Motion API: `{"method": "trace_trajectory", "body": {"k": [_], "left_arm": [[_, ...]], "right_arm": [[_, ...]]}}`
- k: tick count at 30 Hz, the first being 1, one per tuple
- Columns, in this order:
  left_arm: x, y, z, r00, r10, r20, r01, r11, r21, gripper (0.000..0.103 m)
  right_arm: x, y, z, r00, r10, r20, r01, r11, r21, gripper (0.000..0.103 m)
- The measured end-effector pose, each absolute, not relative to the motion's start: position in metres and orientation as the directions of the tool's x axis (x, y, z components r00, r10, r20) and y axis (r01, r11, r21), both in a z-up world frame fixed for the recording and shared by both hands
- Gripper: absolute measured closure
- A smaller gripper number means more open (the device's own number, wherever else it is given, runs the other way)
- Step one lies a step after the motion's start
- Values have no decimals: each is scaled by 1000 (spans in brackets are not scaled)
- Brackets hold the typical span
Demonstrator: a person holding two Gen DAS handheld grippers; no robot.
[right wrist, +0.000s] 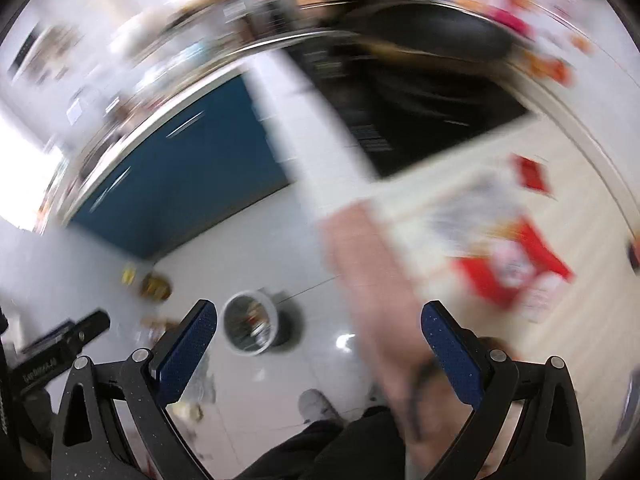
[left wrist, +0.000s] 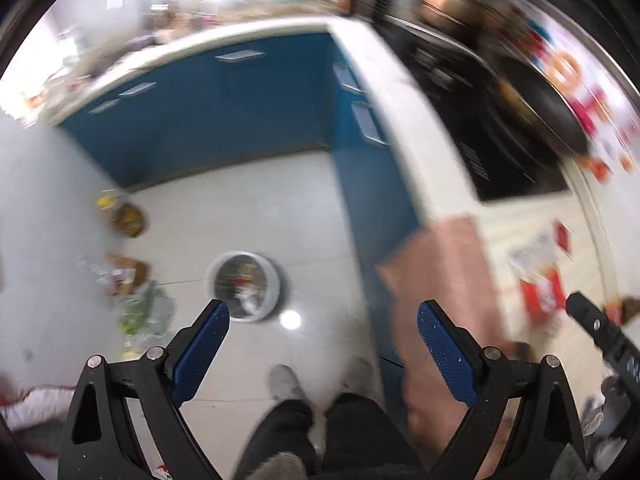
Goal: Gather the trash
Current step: 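Raise both tools away from the bin toward the counter, then grasp the red noodle bag with left tool while right tool grasps the red sachet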
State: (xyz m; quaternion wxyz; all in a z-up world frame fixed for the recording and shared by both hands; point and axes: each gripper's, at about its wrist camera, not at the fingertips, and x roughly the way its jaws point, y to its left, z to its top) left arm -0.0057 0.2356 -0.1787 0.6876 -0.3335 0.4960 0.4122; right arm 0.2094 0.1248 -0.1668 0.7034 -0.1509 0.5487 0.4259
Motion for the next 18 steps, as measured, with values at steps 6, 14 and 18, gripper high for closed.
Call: {"method": "trace_trajectory", "body": {"k": [6,14,18], "left_arm": [[138,204,-249,196,-15,-981,-809,563,-170,7],[231,175,-322,211,-234,-949,-787,535,-307,8],[243,178,-328,219,-253,-942,-792,518,-323,8]], "right_arm": [[390,36,-224,96,349,-932,-524,814,251,38],[491,15,-324,-27,268,-963,-448,858,251,72],[481,29,-344,-45,245,-968,-528,817,231,90]]}}
